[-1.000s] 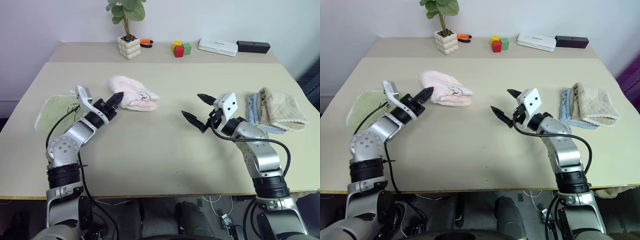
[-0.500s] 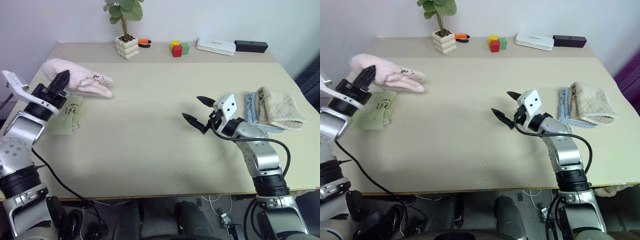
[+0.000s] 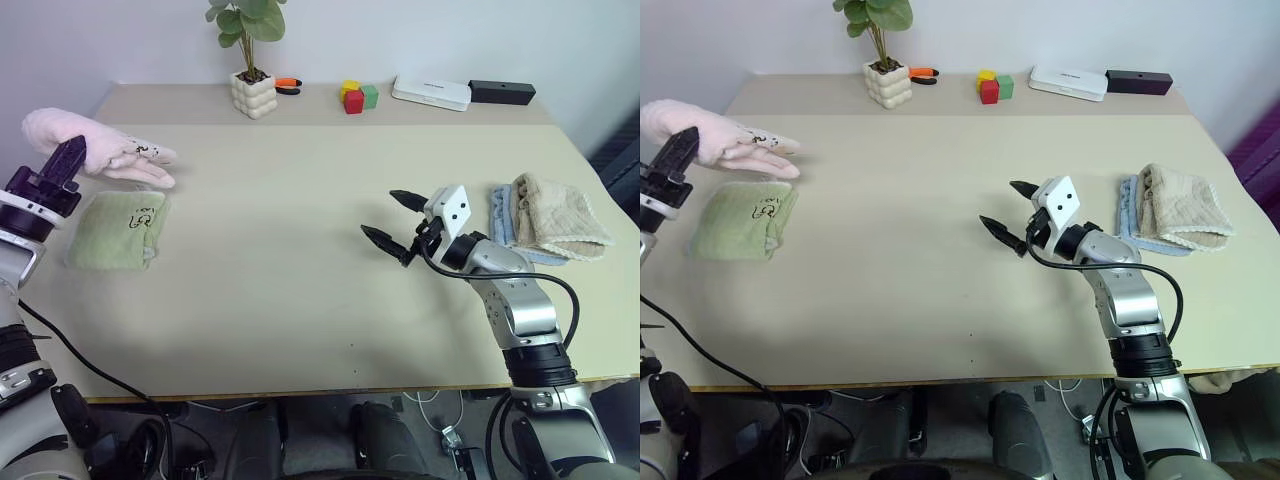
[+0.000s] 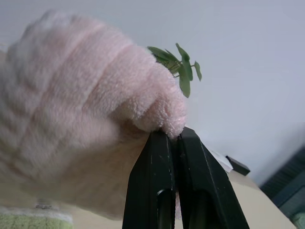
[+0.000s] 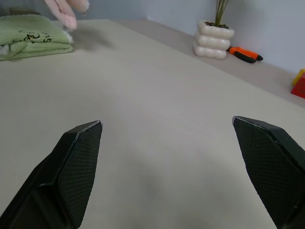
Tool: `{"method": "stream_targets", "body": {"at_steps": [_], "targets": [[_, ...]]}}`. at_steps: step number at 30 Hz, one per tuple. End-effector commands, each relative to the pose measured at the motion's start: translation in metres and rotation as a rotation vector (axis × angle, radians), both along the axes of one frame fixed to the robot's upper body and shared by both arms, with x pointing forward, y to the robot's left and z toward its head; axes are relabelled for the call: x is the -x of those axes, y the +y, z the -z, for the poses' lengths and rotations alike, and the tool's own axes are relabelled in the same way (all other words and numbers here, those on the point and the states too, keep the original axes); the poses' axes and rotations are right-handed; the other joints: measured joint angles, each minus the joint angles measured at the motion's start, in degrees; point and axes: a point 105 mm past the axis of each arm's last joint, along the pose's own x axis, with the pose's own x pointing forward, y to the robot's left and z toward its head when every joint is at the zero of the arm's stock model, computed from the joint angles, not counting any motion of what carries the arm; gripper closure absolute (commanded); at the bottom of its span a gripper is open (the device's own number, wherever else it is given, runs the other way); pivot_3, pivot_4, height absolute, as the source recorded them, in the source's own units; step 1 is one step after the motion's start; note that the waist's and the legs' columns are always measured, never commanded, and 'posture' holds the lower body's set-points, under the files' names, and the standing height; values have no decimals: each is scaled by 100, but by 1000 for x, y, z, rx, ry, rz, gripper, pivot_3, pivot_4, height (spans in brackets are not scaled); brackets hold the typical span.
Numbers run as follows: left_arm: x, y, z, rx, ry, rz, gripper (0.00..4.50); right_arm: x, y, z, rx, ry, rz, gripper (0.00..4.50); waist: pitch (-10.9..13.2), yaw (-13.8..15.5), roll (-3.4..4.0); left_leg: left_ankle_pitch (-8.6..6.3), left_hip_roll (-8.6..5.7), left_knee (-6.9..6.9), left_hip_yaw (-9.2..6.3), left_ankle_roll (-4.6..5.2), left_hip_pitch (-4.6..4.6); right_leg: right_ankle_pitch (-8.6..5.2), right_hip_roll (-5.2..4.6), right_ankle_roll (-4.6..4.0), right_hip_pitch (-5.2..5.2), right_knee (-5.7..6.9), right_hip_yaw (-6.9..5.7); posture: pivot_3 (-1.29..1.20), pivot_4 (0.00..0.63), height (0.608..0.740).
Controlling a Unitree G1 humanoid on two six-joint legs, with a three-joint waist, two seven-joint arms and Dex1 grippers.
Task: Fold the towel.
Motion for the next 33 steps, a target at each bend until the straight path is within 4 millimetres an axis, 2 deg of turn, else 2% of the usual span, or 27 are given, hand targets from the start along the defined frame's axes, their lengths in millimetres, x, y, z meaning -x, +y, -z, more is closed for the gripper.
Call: {"method": "stream_targets", "body": {"at_steps": [1,10,14,17,19,22,26,29,33], "targets": [[14,19,-18,-25,-77,-66,4437,5,2,-10,-8,-44,-18,0,1,-1,-1,0,1,-1,0,0,0,0,0,0,-1,0,0,0,150,735],[40,37,21,29,-18,-175,4437,12,-2,-10,9,-31,-35,0,0,2,-2,0,4,-6,6,0,0,0,-3,0,-10,6,1,0,150,735],[49,16,58,72,68,-134,4437,17,2,-14,8,-29,-67,0,-1,12,-5,-1,0,-4,8,1,-2,0,-13,-1,-7,5,2,0,150,735],[55,12,79,138,120,-165,4437,18,9,-17,-2,-29,-92,0,-2,10,-5,-2,3,-1,5,1,0,-5,-11,-16,-6,6,1,0,150,735],[63,7,83,150,116,-165,4437,18,11,-15,4,-29,-98,0,-2,3,-7,-2,3,-1,5,1,0,-5,-10,-17,-6,6,2,0,150,735],[73,15,83,195,104,-213,4437,16,10,-13,3,-26,-93,0,-3,8,-7,-2,3,-1,4,2,0,-6,-10,-18,-6,7,1,0,150,735],[80,20,93,221,140,-236,4437,15,11,-13,2,-28,-93,0,-3,6,-7,-2,1,0,5,2,0,-7,-11,-22,-6,6,2,0,150,735],[83,20,94,242,133,-235,3665,14,11,-13,1,-30,-93,0,-3,7,-7,-2,2,1,5,2,0,-8,-10,-23,-6,6,2,0,150,735],[85,17,91,255,129,-212,1620,15,12,-12,0,-30,-93,0,-3,7,-7,-2,2,1,5,2,0,-9,-11,-24,-6,6,2,0,150,735]]}}
